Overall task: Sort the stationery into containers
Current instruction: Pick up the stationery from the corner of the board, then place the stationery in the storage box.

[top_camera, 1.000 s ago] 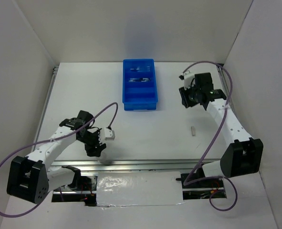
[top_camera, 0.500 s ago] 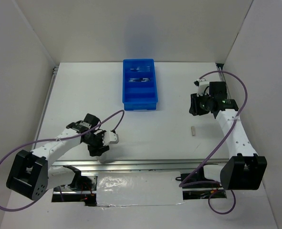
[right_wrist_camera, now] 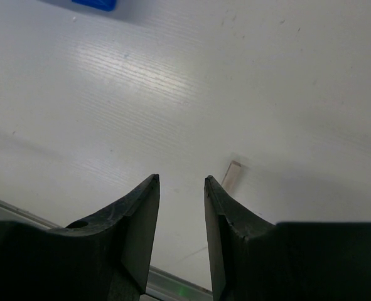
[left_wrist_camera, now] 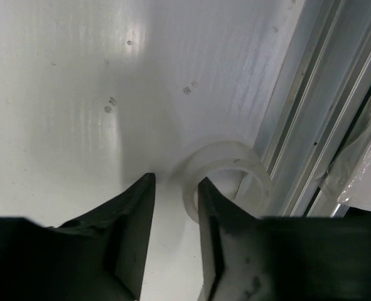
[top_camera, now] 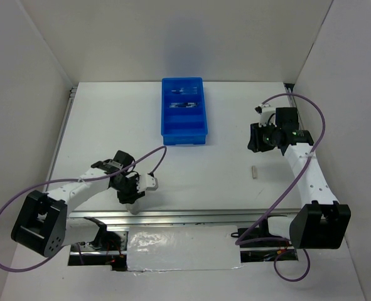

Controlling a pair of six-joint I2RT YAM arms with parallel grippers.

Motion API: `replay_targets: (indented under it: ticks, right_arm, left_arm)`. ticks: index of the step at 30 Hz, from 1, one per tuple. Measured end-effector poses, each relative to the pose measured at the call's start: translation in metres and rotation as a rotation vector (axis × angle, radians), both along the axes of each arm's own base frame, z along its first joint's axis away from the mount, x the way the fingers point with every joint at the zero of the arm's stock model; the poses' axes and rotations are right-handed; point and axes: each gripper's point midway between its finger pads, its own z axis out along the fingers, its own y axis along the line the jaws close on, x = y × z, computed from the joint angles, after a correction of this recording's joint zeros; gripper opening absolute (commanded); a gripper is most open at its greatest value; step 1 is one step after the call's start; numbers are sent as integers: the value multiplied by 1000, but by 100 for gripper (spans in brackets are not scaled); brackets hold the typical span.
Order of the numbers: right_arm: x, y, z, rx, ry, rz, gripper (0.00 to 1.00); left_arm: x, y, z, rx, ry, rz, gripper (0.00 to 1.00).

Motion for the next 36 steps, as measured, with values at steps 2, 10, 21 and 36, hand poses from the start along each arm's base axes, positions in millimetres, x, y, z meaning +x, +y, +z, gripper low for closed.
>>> replay_targets:
  ticks: [2,10,21,36]
  right_arm:
    - [0,0,-1,3,4,0,42]
    - [0,-1,-2,12,8,-2,42]
    - [-11,-5,-26,39,84,-48,42]
    - [-10,-16,-30,44,98,-88,42]
  left_arm:
    - [-2,0,-2,1,7,-4,32]
    - [44,-32,64,-101,-51,54,19]
    - [267,-138,245,-443,-475,372,15]
    - [380,-145,97,-236,-476,649,18]
